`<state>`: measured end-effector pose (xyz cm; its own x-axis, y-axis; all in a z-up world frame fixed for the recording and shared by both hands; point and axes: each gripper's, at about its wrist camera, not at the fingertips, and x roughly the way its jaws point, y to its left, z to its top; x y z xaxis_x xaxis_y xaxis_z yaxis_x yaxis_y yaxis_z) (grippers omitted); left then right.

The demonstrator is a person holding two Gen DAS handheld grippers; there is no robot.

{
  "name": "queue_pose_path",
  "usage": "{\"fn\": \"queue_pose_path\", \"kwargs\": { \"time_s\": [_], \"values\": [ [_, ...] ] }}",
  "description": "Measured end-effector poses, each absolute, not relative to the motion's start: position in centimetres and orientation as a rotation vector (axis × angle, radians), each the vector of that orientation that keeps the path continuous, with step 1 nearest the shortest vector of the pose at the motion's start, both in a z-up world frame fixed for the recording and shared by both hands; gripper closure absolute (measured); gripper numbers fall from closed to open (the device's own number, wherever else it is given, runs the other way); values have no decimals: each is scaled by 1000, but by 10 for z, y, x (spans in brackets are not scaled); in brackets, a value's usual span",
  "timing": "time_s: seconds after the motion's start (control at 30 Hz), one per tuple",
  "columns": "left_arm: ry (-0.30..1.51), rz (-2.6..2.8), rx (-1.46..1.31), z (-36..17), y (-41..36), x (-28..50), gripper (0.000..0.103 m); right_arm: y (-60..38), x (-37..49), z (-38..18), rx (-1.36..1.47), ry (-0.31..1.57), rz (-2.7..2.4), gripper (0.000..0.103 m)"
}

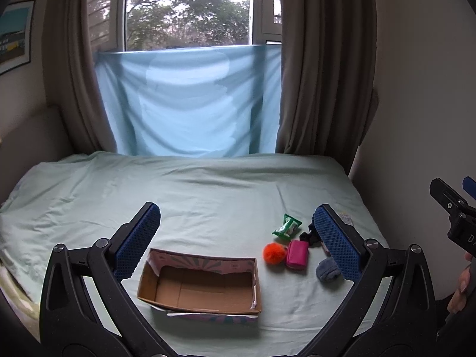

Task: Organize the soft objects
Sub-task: 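Lower the left tool onto the pink pouch while the right tool approaches the pink sock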

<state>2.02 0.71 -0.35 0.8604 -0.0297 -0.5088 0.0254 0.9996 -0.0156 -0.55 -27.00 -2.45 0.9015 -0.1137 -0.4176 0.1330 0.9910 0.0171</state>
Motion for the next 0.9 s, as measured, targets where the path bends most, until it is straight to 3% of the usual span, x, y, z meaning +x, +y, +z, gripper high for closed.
{"fn": "queue_pose_path", "kwargs": {
  "time_s": [0.5,0.9],
  "values": [
    [621,-232,40,-25,9,59,1,-273,10,-55,104,508,-301,0],
    [757,-273,48,-133,-81,121,1,-345,73,-154,148,690,-252,0]
  ]
}}
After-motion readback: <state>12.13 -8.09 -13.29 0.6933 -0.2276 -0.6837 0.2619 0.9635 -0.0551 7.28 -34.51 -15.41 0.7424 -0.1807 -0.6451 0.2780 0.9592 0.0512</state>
